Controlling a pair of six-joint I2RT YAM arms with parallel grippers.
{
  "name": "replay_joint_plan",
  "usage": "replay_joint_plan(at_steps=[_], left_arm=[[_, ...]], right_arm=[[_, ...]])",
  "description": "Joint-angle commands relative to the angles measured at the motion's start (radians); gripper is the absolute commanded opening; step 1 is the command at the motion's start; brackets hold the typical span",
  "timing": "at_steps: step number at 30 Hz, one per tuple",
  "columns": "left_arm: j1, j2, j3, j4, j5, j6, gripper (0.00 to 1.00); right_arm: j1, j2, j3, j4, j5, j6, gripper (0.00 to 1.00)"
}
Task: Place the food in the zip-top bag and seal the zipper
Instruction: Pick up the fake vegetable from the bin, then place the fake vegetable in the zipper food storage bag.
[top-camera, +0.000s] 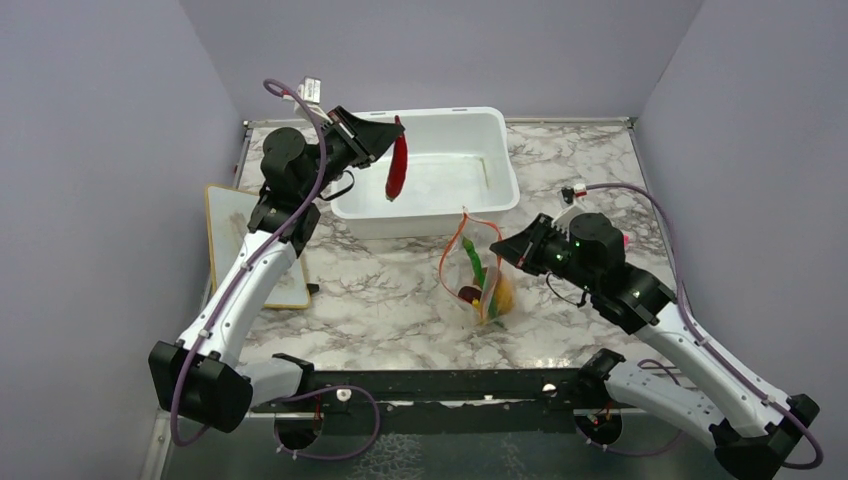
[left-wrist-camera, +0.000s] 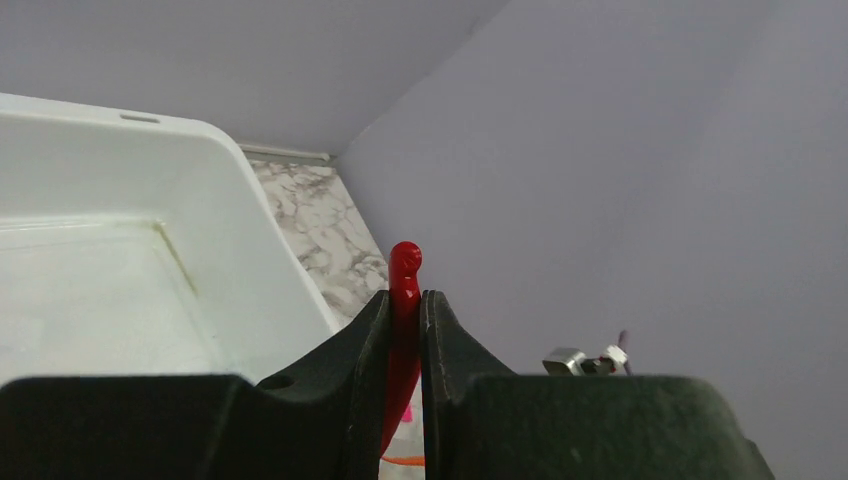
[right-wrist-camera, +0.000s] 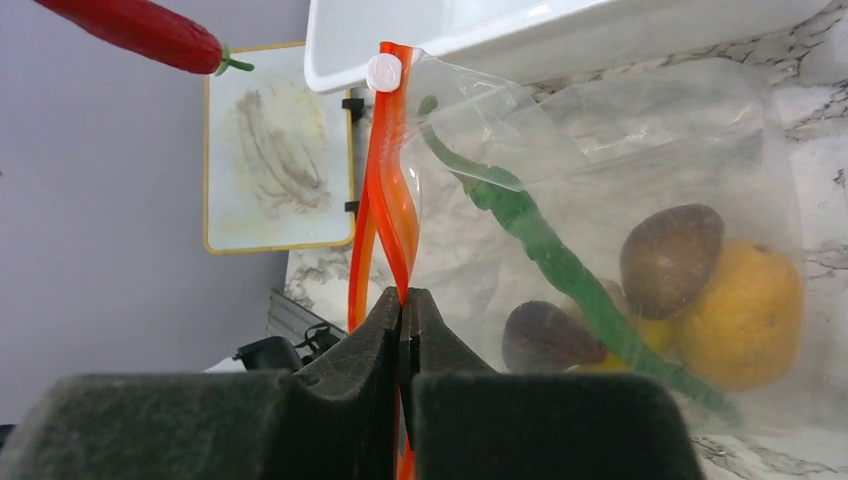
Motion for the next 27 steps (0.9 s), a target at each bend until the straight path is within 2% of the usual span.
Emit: replay_joint_plan(at_steps=[1,7,12,18,27], left_arm=[[-0.024,-0.007,-0.001,0.075,0.142,-0.037,0.07],[-0.131,-0.001,-0.048,0.106,0.164,-0.061,0.08],[-0.227,-0.018,-0.085,0.178,0.143,-0.076,0.08],[-0.274,-0.044,-0.112,0.2,0.116,-0.094,0.08],[-0.296,-0.06,-0.215,0.232,0.057,-0.127,0.08]], right_arm=[[0.004,0.027,-0.023,0.115,-0.038,0.074,0.01],[0.004,0.142,0.056,0.156,-0.054,0.057,0.01],[0.004,0.17,0.089,0.185,-0.081,0.092,0.01],[0.004,0.153,0.073,0.221,-0.076,0.132,0.01],[0.004,0.129,0.055,0.284,-0.072,0.089,0.01]])
